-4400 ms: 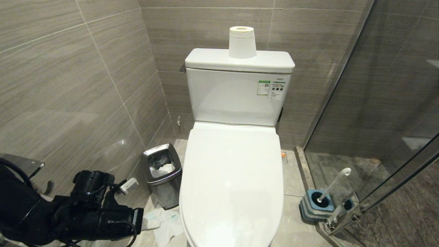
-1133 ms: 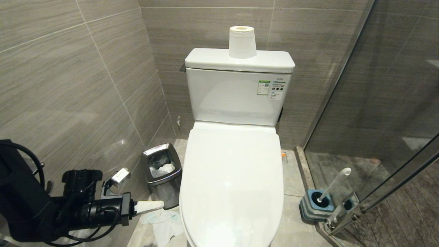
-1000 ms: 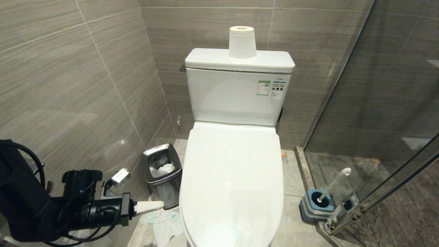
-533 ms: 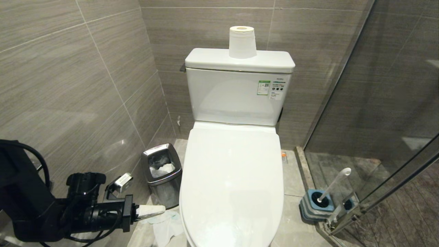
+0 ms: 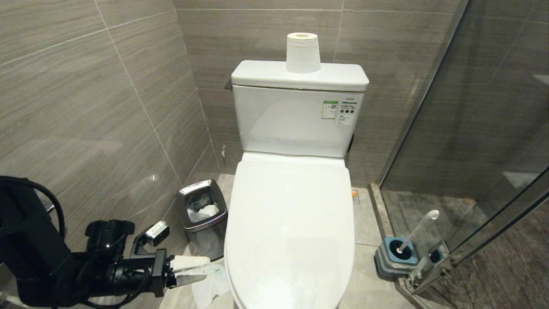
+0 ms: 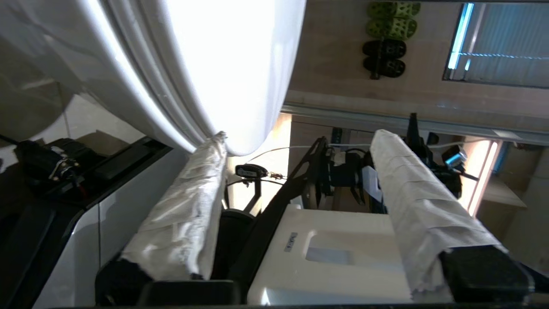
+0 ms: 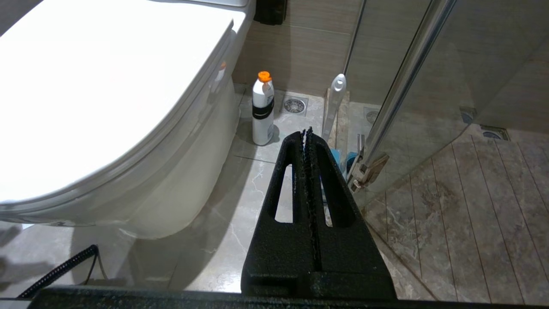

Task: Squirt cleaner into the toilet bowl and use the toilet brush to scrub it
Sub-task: Use the left hand to lift the toilet lid slightly

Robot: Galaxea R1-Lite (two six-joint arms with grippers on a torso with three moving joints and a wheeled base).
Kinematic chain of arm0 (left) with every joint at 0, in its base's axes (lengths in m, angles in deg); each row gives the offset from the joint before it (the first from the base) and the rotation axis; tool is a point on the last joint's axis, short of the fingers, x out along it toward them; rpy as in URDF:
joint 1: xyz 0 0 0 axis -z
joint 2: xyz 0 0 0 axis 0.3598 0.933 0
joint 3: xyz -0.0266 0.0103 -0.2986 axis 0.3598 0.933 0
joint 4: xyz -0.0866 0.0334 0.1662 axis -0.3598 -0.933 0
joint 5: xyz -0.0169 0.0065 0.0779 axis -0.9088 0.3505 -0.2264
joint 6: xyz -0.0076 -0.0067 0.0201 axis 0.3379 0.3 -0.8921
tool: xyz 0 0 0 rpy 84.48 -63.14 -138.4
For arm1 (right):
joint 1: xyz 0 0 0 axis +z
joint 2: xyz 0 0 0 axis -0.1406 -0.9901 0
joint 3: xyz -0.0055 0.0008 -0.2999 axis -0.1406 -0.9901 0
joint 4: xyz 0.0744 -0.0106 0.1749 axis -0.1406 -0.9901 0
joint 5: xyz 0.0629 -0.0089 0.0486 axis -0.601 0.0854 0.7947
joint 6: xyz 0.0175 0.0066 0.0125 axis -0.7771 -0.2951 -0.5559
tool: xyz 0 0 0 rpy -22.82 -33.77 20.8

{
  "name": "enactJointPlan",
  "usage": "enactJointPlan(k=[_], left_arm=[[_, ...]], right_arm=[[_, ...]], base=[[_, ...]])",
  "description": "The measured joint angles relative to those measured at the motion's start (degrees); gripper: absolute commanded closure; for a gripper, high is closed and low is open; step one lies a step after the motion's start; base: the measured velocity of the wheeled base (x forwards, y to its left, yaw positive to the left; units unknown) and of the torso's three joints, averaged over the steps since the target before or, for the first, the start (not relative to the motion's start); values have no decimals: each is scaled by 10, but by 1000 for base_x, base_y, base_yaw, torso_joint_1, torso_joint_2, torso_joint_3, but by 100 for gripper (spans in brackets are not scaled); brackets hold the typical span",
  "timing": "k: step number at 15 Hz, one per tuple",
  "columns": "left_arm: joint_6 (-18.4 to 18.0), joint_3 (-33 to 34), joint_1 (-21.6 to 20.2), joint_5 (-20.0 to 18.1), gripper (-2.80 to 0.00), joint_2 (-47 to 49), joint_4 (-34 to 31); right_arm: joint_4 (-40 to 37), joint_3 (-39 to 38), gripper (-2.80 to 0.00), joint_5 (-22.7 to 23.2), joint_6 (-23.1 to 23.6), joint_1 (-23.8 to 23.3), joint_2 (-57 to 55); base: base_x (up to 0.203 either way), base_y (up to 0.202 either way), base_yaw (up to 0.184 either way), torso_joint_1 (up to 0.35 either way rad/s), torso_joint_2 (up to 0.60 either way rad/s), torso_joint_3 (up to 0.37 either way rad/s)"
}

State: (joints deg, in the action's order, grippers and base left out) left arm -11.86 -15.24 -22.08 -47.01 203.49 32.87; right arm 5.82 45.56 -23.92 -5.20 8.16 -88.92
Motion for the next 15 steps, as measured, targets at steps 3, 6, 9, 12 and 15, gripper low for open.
enactJointPlan(k=[3, 6, 9, 12, 15], left_arm=[[-2, -10, 0, -19, -280, 7, 1], [-3, -24, 0, -25, -280, 18, 9], [-6, -30, 2, -23, -280, 32, 19], [-27, -33, 5, 17, -280, 37, 27], [-71, -31, 12, 53, -280, 49, 24]], right_arm=[[0, 0, 0, 0, 0, 0, 0], [0, 0, 0, 0, 0, 0, 0], [0, 0, 0, 0, 0, 0, 0], [0, 0, 0, 0, 0, 0, 0], [0, 0, 0, 0, 0, 0, 0]], base=[[0, 0, 0, 0, 0, 0], [0, 0, 0, 0, 0, 0], [0, 0, 0, 0, 0, 0], [0, 0, 0, 0, 0, 0], [0, 0, 0, 0, 0, 0]])
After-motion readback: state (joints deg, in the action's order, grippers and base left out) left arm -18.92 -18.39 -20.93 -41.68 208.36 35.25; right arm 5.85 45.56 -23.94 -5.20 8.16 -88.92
